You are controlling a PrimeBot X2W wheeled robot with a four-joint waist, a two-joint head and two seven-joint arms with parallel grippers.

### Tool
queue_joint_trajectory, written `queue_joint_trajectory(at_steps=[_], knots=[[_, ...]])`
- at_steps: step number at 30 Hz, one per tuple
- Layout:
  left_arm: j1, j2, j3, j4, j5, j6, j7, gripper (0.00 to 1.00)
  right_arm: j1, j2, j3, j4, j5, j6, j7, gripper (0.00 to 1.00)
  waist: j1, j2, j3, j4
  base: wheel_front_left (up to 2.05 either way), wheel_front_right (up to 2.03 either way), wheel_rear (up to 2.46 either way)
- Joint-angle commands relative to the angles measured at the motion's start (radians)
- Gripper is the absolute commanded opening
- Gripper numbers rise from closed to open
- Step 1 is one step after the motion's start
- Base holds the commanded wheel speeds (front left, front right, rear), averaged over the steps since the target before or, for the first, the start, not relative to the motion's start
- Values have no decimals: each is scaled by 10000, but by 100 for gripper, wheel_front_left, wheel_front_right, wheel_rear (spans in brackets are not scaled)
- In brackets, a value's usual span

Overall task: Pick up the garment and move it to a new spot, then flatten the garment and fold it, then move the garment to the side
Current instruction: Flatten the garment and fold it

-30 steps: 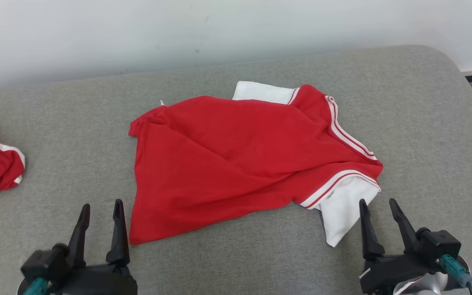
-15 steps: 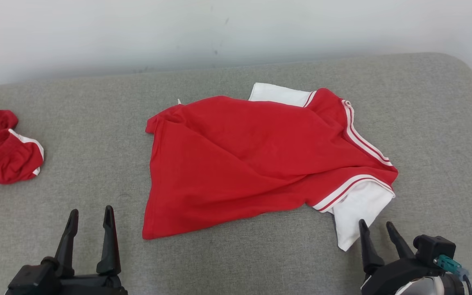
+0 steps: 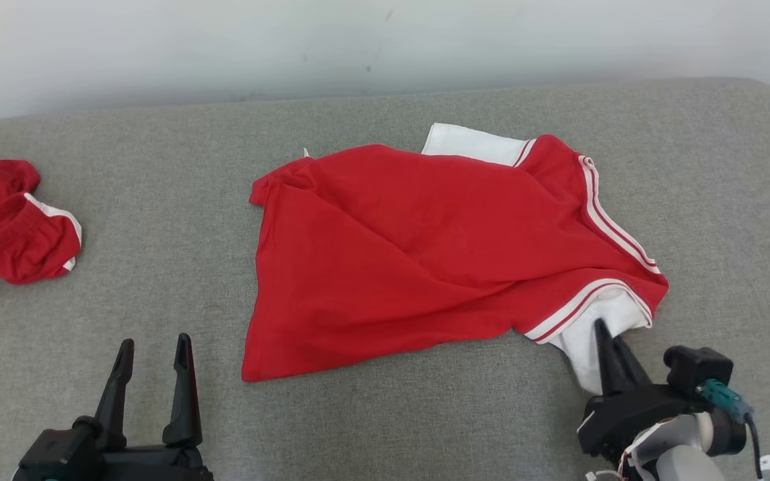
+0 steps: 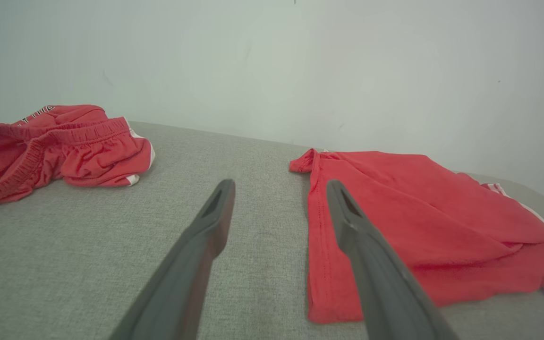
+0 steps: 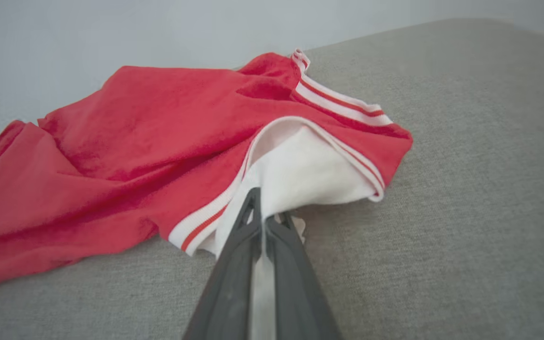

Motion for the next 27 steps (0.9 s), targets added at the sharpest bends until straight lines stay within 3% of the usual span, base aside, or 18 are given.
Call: queue_joint_trajectory(at_steps=[1,5,7,15,20,27], knots=[[-22,-7,7,-30,-56,54,-10,100,185,-9,-85,-445,61,9,-133,0,-1,0,-88,8,0,0,0],[148,-8,9,-29,-79,79,-10,100,572,-11,-129,-1266,289,9,181,0,-1,0,-260,-42,0,0,0],[249,-9,1,-13,-106,98,-10,100,1020,-8,-115,-2384,559,9,800,0,-1,0,-413,-110,0,0,0],[359,-8,-72,-87,-162,154,-10,100,2025,-21,-416,-4704,1551,9,2290,0,-1,0,-526,-268,0,0,0],[288,-8,-131,-125,-148,151,-10,100,1712,-535,-733,-4084,854,9,3320,0,-1,0,-415,-295,0,0,0],[5,-6,-210,-151,-23,70,-10,100,184,-1209,-806,-1915,-264,9,3051,0,-1,0,-120,-144,0,0,0]])
